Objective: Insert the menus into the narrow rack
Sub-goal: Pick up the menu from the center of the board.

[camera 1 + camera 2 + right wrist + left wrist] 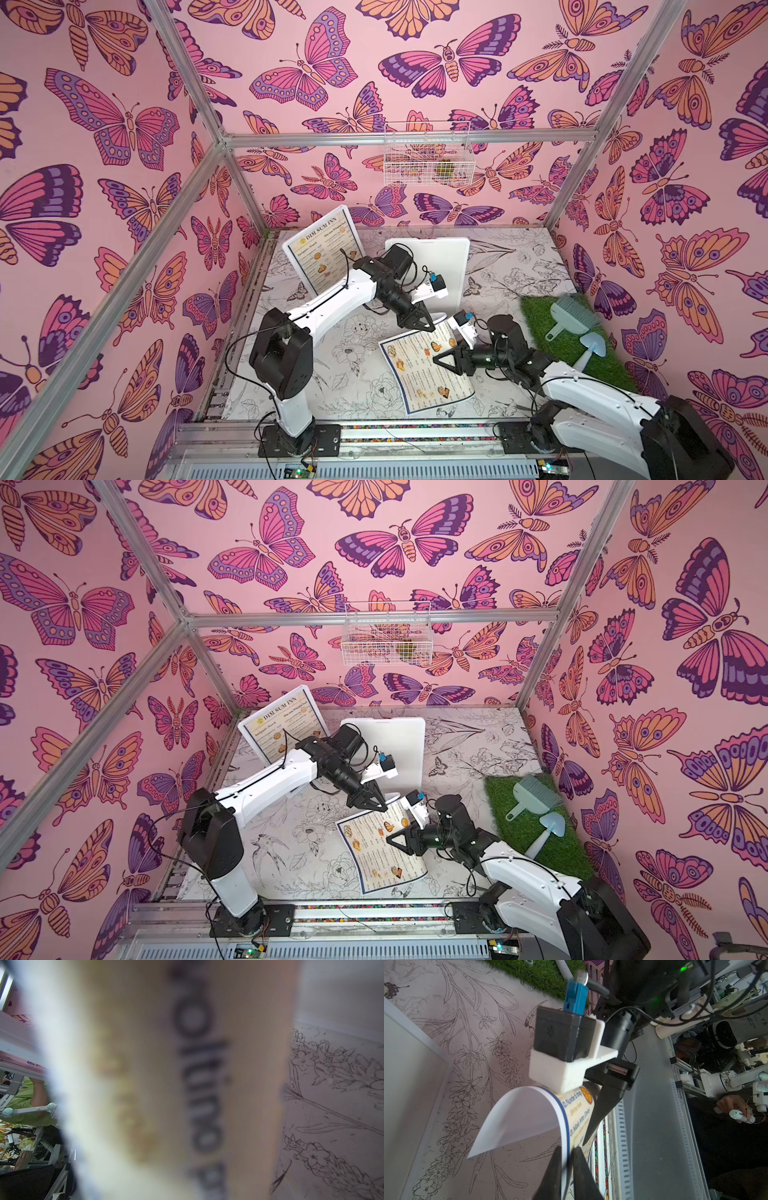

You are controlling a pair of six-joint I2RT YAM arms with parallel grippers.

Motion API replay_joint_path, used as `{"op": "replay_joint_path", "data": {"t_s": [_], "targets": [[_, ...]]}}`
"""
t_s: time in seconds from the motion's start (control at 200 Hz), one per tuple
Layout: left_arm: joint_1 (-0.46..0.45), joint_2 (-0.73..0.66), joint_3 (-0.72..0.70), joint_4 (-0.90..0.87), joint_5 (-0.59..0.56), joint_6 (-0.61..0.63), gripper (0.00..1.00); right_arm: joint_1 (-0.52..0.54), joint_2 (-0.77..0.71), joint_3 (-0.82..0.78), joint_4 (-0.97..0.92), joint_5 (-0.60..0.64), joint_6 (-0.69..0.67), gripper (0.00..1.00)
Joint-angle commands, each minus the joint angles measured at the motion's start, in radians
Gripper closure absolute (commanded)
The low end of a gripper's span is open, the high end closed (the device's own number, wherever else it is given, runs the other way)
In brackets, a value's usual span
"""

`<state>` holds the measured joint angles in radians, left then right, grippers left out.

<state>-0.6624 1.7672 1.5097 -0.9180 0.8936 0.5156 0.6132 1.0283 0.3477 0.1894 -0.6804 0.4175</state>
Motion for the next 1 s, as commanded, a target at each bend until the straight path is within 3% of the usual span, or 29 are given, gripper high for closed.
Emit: {"op": "replay_joint_path", "data": {"t_s": [0.0, 0.18, 0.335, 0.531, 0.671, 0.731, 0.996], "targets": [[-0.005, -0.049, 0.008, -0.027, -0.017, 0.009, 0.89, 0.007, -0.044, 0.049, -0.068, 0.053, -0.008, 0.33], [-0.002, -0.156, -0.009, -0.029, -0.1, 0.0, 0.98, 0.008, -0.195, 0.122, -0.255, 0.282, 0.011, 0.0], [-0.011, -0.273, 0.003, -0.039, -0.286, -0.03, 0.98, 0.006, -0.344, 0.195, -0.385, 0.513, 0.013, 0.01], [-0.085, -0.366, 0.063, -0.058, -0.756, -0.039, 0.98, 0.007, -0.476, 0.22, -0.381, 0.783, 0.042, 0.01], [-0.148, -0.368, 0.141, -0.067, -1.018, -0.107, 1.0, 0.007, -0.484, 0.202, -0.302, 0.847, -0.014, 0.01], [-0.18, -0.377, 0.155, -0.059, -1.098, -0.132, 1.0, 0.007, -0.462, 0.237, -0.341, 0.782, -0.079, 0.01], [-0.281, -0.454, 0.169, 0.01, -1.251, -0.197, 1.0, 0.001, -0.4, 0.295, -0.311, 0.706, -0.106, 0.04]]}}
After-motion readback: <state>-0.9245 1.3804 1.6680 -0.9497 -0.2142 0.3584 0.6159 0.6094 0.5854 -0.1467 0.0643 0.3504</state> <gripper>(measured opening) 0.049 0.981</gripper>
